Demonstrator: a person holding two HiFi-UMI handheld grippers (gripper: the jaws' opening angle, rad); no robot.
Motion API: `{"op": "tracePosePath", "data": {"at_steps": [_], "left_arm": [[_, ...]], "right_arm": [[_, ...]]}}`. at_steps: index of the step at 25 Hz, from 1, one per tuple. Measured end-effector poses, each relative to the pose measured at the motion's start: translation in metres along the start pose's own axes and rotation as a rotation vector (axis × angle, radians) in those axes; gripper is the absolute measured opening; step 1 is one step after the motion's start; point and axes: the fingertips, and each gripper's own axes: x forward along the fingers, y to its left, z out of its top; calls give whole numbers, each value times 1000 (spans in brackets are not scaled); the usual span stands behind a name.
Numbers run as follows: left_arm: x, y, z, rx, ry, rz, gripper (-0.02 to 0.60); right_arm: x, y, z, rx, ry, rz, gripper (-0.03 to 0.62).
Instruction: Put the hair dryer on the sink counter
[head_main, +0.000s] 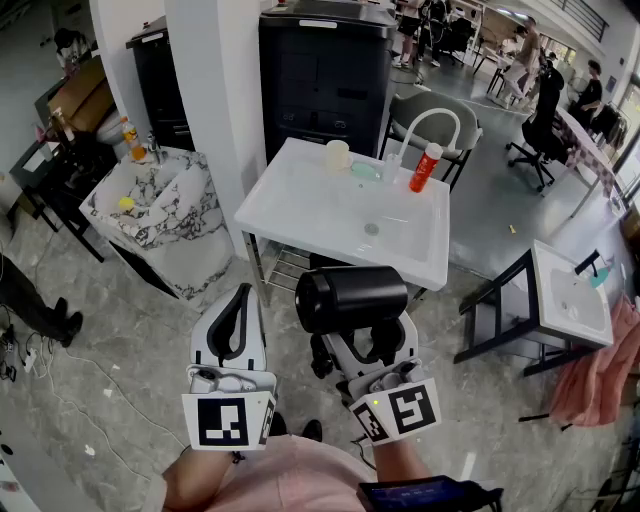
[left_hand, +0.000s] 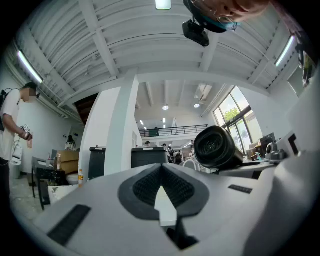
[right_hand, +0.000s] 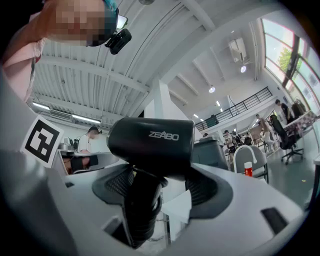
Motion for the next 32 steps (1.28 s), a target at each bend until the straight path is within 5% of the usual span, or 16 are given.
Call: {"op": "tracePosePath", "data": {"at_steps": [19,32], "left_arm": [[5,-24,-16,-12,24,42,9],[93,19,-54,-50,33,20,9]], "right_arm": [[-12,-27,4,-9,-22,32,344],[69,-64,-25,-16,7,-5,343]]}}
